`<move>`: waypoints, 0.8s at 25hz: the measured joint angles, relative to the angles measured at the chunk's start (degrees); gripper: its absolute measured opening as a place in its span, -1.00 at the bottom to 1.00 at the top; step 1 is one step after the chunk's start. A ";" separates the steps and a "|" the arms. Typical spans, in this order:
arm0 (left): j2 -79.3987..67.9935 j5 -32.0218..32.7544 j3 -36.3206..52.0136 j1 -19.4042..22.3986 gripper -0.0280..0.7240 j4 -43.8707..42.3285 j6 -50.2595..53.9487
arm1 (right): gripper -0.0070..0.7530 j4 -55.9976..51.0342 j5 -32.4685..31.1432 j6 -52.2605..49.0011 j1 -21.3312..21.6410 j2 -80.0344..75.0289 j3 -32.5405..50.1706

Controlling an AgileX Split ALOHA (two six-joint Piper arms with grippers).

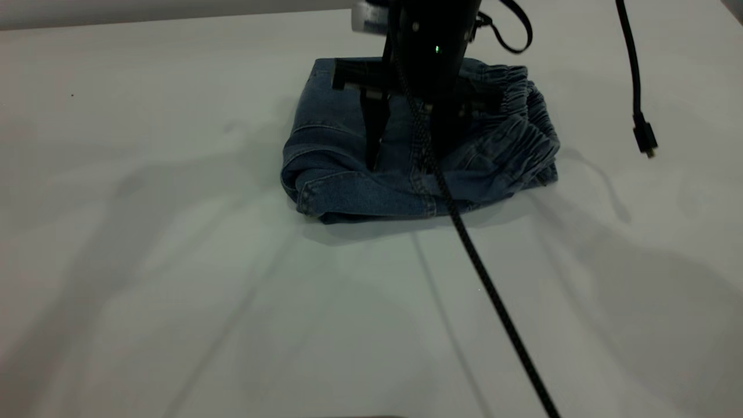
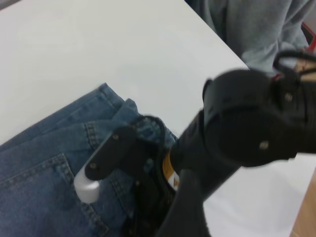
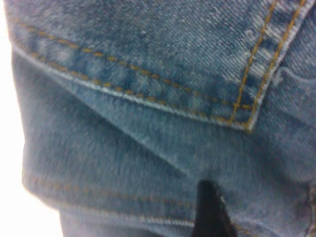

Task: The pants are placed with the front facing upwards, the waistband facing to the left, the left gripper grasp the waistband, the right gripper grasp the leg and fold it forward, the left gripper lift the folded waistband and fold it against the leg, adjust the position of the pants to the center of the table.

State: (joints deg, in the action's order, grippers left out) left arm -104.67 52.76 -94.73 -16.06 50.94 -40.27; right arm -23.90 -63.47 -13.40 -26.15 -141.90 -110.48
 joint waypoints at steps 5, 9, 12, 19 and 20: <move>4.16 0.58 0.00 0.95 0.62 -0.26 -2.09 | 0.04 7.81 -5.76 3.85 0.03 4.97 -7.95; 9.78 1.46 0.00 1.39 0.62 -4.04 -2.18 | 0.04 12.35 -6.43 5.69 0.05 12.46 -13.11; 13.77 5.07 0.00 1.39 0.62 -9.59 -0.35 | 0.04 14.58 -7.25 7.40 0.05 18.29 -13.64; 22.68 14.39 -0.06 1.39 0.62 -21.93 6.78 | 0.04 13.66 -8.17 12.92 0.05 34.33 -12.34; 23.71 14.39 -0.06 1.39 0.62 -22.80 7.71 | 0.04 13.54 -8.25 13.71 0.05 37.86 -10.96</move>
State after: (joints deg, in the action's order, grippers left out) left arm -80.96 67.16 -94.79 -14.68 28.14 -32.56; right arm -10.36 -71.73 0.31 -26.10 -104.04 -121.44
